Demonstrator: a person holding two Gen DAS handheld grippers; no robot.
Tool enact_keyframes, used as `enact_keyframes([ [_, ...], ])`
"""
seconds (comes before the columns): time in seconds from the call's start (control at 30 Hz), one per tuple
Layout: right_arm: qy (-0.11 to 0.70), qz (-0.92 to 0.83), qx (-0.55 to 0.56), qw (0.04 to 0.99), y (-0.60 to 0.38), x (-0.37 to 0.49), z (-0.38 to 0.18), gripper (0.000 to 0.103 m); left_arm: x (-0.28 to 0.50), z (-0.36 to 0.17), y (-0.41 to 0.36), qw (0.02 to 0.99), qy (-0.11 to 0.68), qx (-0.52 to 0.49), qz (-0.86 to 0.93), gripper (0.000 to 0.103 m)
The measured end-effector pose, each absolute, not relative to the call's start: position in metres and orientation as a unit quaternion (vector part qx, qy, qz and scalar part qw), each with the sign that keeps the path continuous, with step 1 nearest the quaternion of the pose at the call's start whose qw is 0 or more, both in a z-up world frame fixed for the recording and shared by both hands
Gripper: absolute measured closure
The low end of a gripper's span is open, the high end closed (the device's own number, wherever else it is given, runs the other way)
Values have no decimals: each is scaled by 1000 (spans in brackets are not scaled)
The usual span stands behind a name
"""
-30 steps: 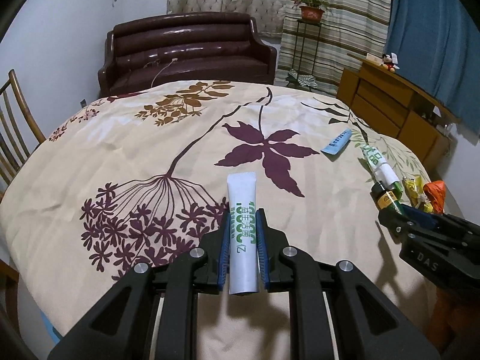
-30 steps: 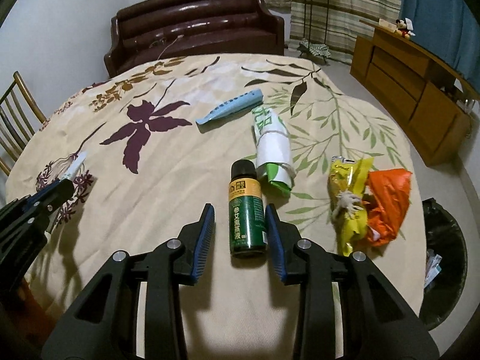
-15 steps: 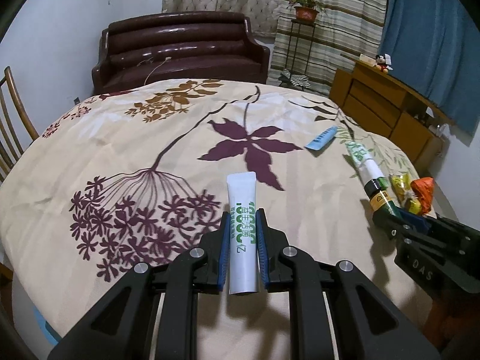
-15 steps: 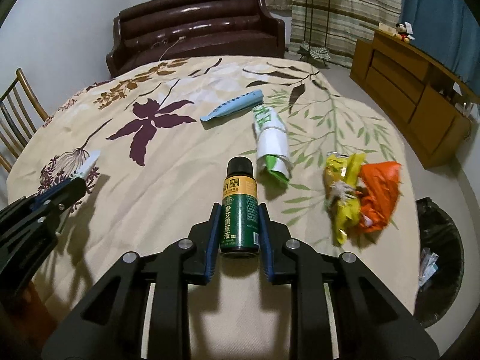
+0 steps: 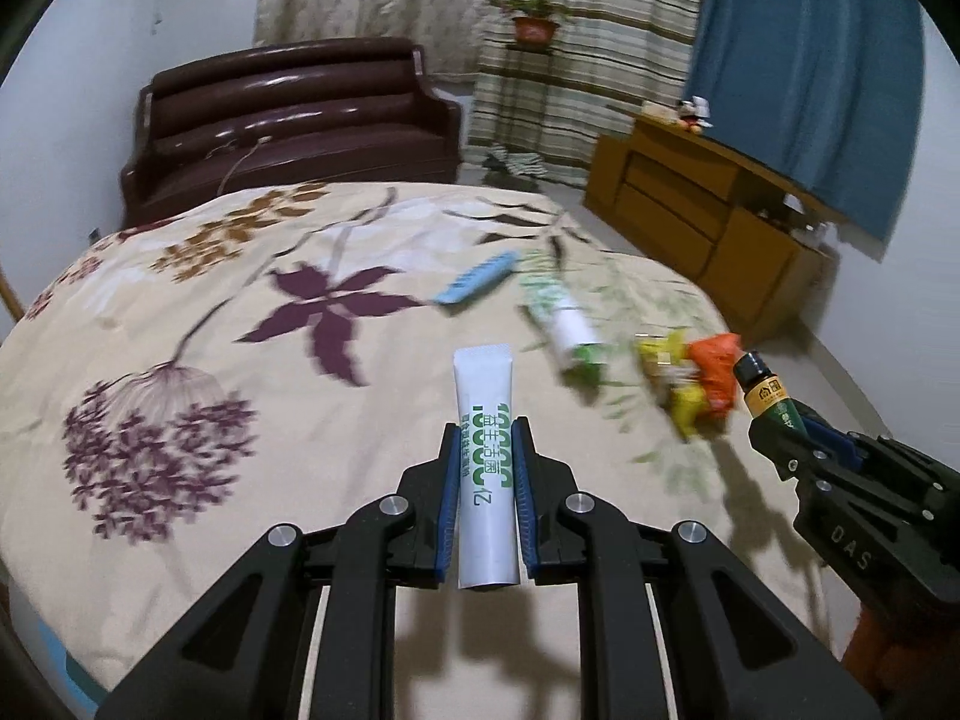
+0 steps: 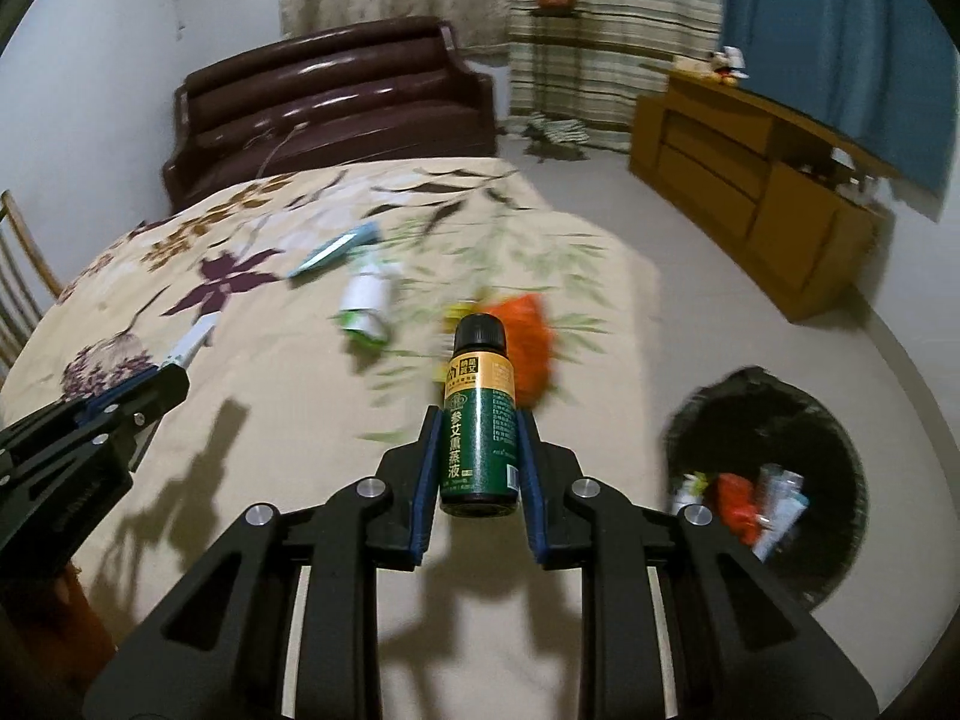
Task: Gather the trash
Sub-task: 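Carry the tube and spray can over the bin and open both grippers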
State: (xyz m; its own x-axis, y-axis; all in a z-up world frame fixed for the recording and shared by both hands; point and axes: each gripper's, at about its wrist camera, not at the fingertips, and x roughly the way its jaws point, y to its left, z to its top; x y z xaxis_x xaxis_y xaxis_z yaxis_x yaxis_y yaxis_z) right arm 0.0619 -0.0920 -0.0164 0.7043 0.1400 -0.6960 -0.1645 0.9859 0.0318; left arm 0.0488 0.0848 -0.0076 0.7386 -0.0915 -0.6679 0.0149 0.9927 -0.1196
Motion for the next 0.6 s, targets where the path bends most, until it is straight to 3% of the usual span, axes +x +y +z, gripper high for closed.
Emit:
enact_keyframes([
  [0.6,354,-49,41,933,-247,53,-14,80,62,-5,-75,924,352,19,-149,85],
])
